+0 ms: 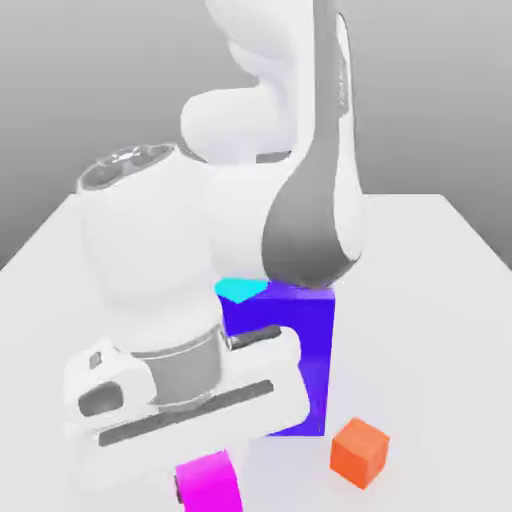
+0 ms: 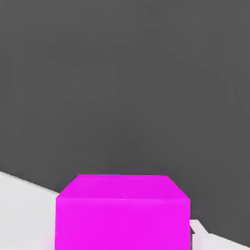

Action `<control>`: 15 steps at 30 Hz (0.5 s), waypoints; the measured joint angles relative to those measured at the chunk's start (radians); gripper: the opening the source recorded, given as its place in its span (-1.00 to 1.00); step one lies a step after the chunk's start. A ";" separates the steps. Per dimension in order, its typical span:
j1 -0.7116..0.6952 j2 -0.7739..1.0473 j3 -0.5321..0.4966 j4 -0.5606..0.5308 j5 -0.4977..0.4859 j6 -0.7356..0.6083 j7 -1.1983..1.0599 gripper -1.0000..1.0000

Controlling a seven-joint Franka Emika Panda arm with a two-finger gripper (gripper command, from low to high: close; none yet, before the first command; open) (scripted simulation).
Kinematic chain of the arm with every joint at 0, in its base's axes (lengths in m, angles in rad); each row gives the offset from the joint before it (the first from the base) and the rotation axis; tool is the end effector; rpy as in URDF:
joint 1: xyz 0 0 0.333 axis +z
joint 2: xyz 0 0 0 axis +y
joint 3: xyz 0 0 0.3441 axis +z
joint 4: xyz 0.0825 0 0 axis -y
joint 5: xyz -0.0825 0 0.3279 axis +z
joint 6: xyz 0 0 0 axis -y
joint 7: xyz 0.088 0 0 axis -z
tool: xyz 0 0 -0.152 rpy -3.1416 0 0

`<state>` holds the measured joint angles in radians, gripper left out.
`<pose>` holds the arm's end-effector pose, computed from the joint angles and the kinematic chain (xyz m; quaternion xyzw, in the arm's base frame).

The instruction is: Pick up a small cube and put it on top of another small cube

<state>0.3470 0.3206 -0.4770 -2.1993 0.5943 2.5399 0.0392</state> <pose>0.5365 -0.0583 0.2838 -0.9458 0.3052 -0.0463 0.1008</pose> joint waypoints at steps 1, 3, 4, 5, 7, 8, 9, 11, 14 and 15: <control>0.000 -0.007 -0.011 -0.005 0.005 0.001 0.035 -1.00; -0.001 -0.028 -0.028 -0.021 0.012 0.003 0.104 -1.00; 0.003 -0.042 -0.037 -0.033 0.013 0.004 0.138 -1.00; 0.007 -0.057 -0.046 -0.047 0.013 0.005 0.172 -1.00; 0.017 -0.089 -0.065 -0.076 0.009 0.009 0.242 -1.00; 0.020 -0.105 -0.073 -0.091 0.004 0.012 0.280 -1.00; 0.026 -0.122 -0.083 -0.106 -0.002 0.016 0.317 -1.00; 0.034 -0.155 -0.099 -0.137 -0.023 0.026 0.398 -1.00; 0.046 -0.205 -0.125 -0.185 -0.068 0.044 0.530 -1.00; 0.047 -0.222 -0.132 -0.201 -0.087 0.050 0.577 -1.00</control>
<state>0.3943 0.0989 -0.6088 -2.4007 0.5077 2.5903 0.6162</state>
